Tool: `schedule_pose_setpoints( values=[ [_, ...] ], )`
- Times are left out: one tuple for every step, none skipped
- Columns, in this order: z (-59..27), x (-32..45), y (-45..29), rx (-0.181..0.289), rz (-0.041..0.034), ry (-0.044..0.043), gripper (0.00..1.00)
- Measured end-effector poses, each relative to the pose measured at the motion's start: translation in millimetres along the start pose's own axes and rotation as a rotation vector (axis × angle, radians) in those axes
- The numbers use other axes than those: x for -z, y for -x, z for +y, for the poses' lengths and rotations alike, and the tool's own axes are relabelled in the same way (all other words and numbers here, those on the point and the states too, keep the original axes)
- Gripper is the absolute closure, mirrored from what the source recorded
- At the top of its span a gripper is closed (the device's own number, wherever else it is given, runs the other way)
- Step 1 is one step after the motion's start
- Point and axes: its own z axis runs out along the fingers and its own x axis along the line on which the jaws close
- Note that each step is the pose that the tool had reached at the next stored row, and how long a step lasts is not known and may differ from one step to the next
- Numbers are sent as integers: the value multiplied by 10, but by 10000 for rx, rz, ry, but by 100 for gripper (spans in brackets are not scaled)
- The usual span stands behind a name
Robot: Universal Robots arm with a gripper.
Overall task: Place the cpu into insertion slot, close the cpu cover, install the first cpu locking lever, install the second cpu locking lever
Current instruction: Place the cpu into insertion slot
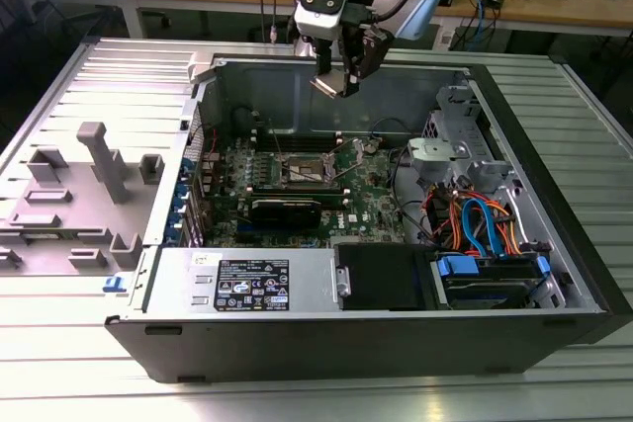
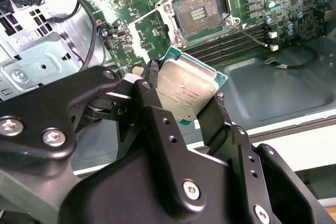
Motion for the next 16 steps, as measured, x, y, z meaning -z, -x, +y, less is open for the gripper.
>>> schedule_pose_setpoints(
  values=[
    [0,0,0,0,0,0,45],
    [0,0,0,-3,0,0,45],
    [0,0,0,-8,0,0,45],
    [0,0,0,-14,-1,1,45],
    [0,0,0,-45,-4,1,45],
    [0,0,0,-89,-8,1,45],
    [0,-1,0,-135,-12,3,45],
    [0,-1,0,-185,-16,4,45],
    [0,-1,0,-250,-22,5,45],
    [0,-1,0,-291,-25,6,45],
    [0,-1,0,-335,-29,7,45],
    [0,-1,0,-399,-35,8,45],
    [0,-1,0,-450,-39,8,45],
    [0,-2,0,-557,-49,11,45],
    [0,-2,0,-603,-53,11,45],
    [0,-2,0,-657,-58,12,45]
  ],
)
